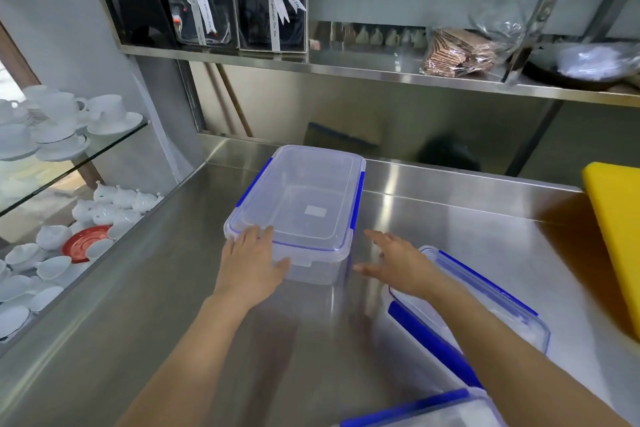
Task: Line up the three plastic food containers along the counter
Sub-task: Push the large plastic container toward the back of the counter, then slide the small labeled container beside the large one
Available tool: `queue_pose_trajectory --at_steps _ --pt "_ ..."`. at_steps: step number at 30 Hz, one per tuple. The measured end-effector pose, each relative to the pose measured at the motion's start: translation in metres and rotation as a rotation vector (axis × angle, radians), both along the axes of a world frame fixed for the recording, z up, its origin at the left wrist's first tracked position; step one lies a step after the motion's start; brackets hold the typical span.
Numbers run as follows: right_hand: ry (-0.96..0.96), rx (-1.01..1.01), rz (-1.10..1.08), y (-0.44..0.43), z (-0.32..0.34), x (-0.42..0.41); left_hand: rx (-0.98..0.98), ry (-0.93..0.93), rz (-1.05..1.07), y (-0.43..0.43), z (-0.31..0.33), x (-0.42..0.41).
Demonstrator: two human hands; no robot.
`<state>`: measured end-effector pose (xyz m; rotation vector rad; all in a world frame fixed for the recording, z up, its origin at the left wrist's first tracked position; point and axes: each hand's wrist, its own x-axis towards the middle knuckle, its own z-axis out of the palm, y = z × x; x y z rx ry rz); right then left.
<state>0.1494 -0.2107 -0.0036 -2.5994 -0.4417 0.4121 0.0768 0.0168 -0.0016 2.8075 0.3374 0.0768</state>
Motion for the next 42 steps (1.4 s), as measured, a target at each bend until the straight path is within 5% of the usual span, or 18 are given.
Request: queue_pose_trajectory --at_steps 3,9,12,15,21,26,30,33,39,42 --pt "-0.002 -0.01 -0.012 -0.033 0.007 0.005 -0.302 -0.15 -0.034 -0.043 0.017 -0.005" --pt "-0.043 -0.114 -0.14 -0.098 0.003 -0.004 -0.573 0.41 -0.244 -0.12 -0.014 -0.005" --pt "0.026 -0.191 -0.204 -0.121 -0.006 -0.009 -0.703 0.543 -0.318 -0.149 -0.025 -0.01" --pt "0.114 -0.123 -0.275 -0.14 -0.019 -0.015 -0.801 0.51 -0.276 -0.169 -0.035 -0.012" --pt "-0.048 -0.229 -0.4 -0.142 -0.029 -0.02 -0.975 0.257 -0.099 -0.182 -0.043 -0.013" --pt "-0.057 -0.153 -0.483 -0.137 -0.032 -0.017 -1.276 0.386 -0.236 -0.181 -0.038 -0.005" --pt "0.258 0.447 -0.253 -0.149 -0.033 -0.018 -1.205 0.434 -0.183 -0.166 -0.042 0.006" --pt "0.429 0.456 -0.073 -0.162 -0.041 -0.03 -0.903 0.343 -0.293 -0.155 -0.041 0.003" --pt "0.119 0.345 -0.1 -0.161 -0.048 -0.041 -0.222 -0.308 -0.533 -0.153 -0.06 -0.004" --pt "-0.102 0.308 -0.127 -0.154 -0.049 -0.043 -0.019 -0.474 -0.65 -0.157 -0.075 -0.004"
